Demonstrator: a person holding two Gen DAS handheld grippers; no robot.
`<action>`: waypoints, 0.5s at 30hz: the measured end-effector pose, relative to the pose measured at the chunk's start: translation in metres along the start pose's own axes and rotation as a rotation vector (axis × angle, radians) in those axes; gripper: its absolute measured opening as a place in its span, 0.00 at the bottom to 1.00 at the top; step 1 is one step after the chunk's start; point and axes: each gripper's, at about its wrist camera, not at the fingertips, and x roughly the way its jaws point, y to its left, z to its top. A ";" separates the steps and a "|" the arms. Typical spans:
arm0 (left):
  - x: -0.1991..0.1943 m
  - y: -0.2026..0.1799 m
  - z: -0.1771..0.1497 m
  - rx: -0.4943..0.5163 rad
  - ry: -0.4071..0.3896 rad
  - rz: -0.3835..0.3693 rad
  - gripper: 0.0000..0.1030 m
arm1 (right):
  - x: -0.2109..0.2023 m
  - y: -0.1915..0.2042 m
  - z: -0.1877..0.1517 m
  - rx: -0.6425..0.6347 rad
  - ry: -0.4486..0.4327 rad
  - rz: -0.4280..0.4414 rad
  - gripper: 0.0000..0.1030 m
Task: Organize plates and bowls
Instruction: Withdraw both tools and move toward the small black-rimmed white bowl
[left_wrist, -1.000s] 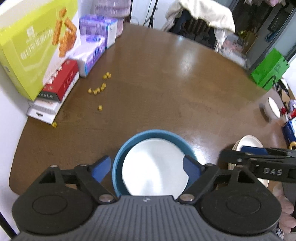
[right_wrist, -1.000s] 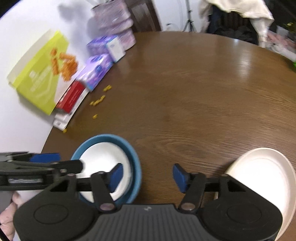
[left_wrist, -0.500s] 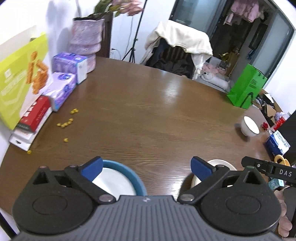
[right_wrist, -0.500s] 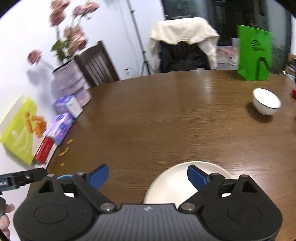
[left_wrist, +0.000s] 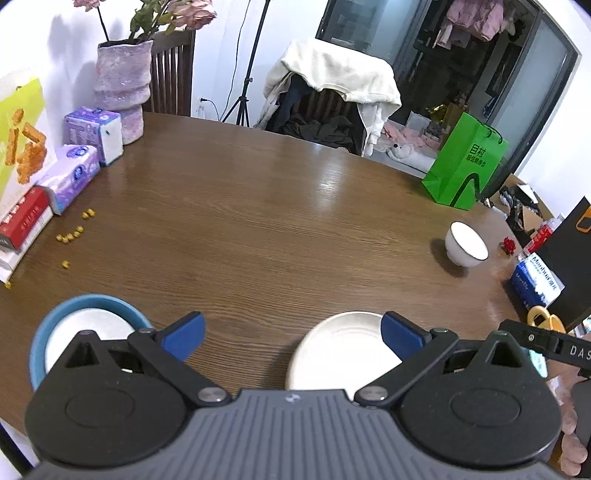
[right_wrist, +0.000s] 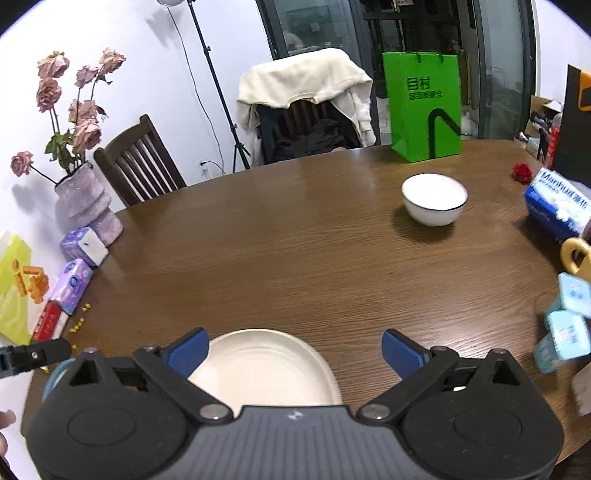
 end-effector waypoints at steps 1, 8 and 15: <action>0.001 -0.005 -0.001 -0.004 0.000 0.000 1.00 | -0.001 -0.005 0.002 -0.005 0.002 0.004 0.98; 0.001 -0.032 0.007 0.050 -0.001 -0.017 1.00 | -0.009 -0.029 0.011 0.020 -0.010 0.006 1.00; 0.005 -0.041 0.032 0.118 -0.006 -0.100 1.00 | -0.015 -0.025 0.010 0.084 -0.037 -0.040 1.00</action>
